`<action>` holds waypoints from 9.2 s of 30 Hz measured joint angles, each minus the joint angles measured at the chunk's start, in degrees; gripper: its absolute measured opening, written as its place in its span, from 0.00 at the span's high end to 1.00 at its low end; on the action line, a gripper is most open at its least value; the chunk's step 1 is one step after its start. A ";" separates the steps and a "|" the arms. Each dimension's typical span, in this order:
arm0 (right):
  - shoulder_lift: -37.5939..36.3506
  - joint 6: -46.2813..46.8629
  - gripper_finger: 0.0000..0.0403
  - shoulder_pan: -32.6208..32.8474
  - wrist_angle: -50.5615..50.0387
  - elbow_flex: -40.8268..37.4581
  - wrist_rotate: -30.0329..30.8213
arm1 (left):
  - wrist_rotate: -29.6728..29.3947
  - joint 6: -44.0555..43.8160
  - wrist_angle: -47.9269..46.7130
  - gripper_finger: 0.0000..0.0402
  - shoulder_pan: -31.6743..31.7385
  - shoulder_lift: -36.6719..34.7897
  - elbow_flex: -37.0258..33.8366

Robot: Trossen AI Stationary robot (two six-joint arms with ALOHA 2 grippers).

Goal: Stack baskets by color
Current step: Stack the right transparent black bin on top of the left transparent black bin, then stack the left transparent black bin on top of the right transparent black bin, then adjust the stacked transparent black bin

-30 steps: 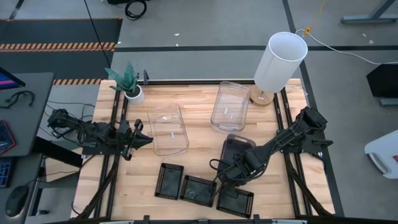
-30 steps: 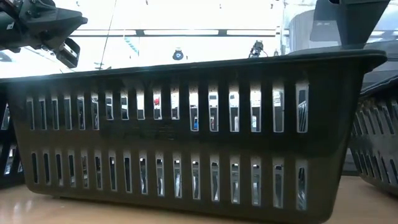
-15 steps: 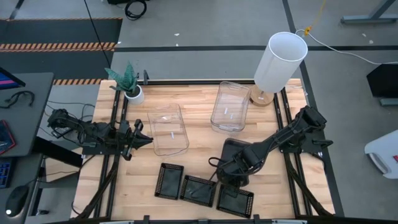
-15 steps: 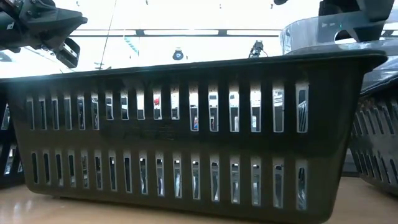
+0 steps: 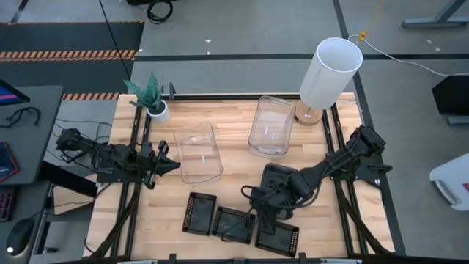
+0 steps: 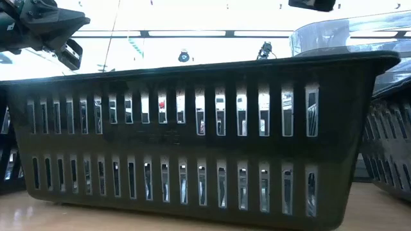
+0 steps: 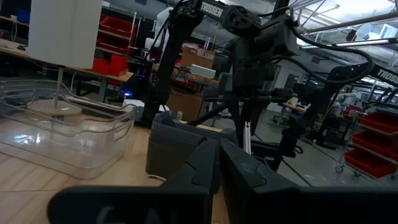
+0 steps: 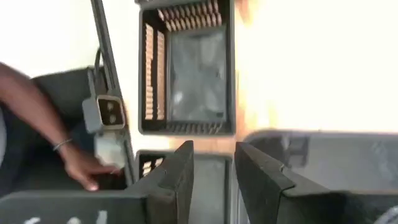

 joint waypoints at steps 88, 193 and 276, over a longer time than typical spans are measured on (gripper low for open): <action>1.14 -38.95 0.90 -19.54 19.06 -1.92 1.25 | -0.01 0.00 -0.04 0.92 0.00 0.01 0.00; 20.37 -54.63 0.98 -22.44 -11.07 31.85 23.01 | -0.01 -0.01 0.00 0.92 0.01 1.52 -0.01; -13.15 -27.79 0.64 -30.29 -8.72 -6.75 4.81 | 0.01 0.00 0.00 0.92 0.00 1.52 -0.01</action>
